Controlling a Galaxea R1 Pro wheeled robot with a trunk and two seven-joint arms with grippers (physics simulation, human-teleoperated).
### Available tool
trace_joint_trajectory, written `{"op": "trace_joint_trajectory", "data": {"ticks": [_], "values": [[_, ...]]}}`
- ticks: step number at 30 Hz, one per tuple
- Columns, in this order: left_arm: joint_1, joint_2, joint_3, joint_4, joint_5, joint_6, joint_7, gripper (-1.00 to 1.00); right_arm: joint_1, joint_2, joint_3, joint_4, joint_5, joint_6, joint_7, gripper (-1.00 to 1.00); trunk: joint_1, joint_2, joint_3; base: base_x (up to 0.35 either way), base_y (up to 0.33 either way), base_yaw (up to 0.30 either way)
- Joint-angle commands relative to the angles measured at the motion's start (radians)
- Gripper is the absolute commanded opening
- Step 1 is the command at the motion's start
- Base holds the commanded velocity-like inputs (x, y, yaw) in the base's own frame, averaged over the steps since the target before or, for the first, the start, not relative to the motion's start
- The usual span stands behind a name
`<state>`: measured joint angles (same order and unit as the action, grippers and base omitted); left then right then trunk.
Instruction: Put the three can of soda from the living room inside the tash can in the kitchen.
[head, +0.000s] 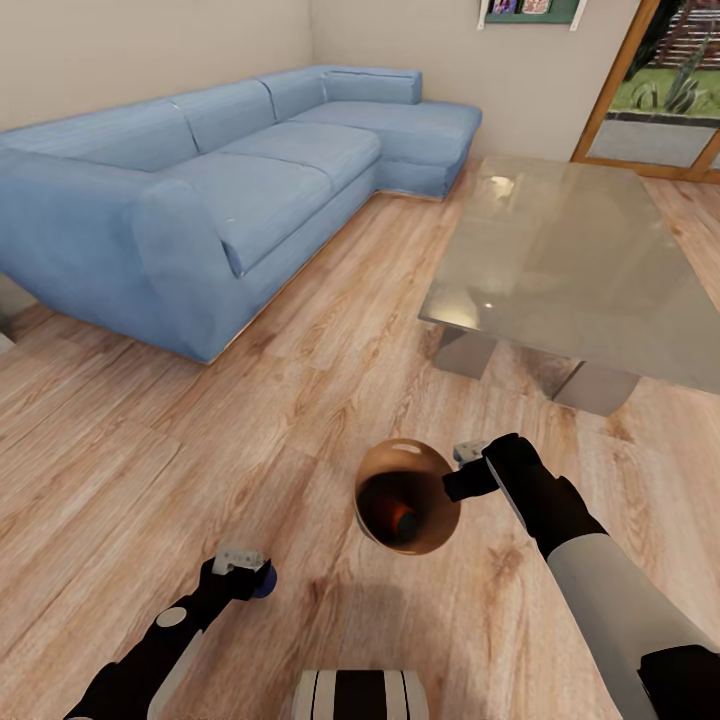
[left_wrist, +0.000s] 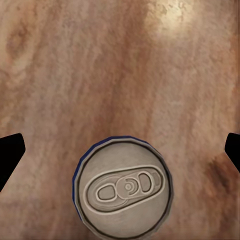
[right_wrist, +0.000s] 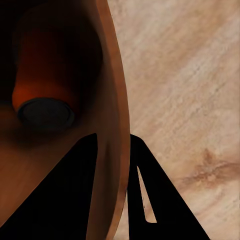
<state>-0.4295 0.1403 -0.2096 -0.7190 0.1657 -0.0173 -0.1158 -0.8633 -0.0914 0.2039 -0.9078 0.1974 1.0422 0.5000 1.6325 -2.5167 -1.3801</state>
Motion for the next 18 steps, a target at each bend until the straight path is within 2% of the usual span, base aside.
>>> {"op": "trace_joint_trajectory", "data": {"ticks": [1,12,15,18], "values": [[0.000,0.000,0.000,0.000,0.000,0.000,0.000,1.00,0.000,0.000,0.000,0.000,-0.026,0.005,0.003,-1.00,0.000,0.000,0.000,0.000,0.000,0.000],[0.000,-0.001,-0.005,0.001,-0.002,0.000,-0.001,1.00,0.000,-0.001,-0.001,-0.001,-0.026,0.005,0.003,-1.00,0.000,0.000,0.000,0.000,0.000,0.000],[0.000,-0.001,-0.005,0.001,-0.003,0.000,-0.001,1.00,0.000,-0.001,-0.001,-0.002,-0.026,0.005,0.003,-1.00,0.001,-0.001,-0.012,0.000,0.000,0.000],[0.000,-0.001,-0.005,0.001,-0.003,0.000,-0.002,1.00,0.000,-0.001,-0.001,-0.001,-0.026,0.005,0.003,-1.00,0.001,-0.001,-0.012,0.000,0.000,0.000]]}}
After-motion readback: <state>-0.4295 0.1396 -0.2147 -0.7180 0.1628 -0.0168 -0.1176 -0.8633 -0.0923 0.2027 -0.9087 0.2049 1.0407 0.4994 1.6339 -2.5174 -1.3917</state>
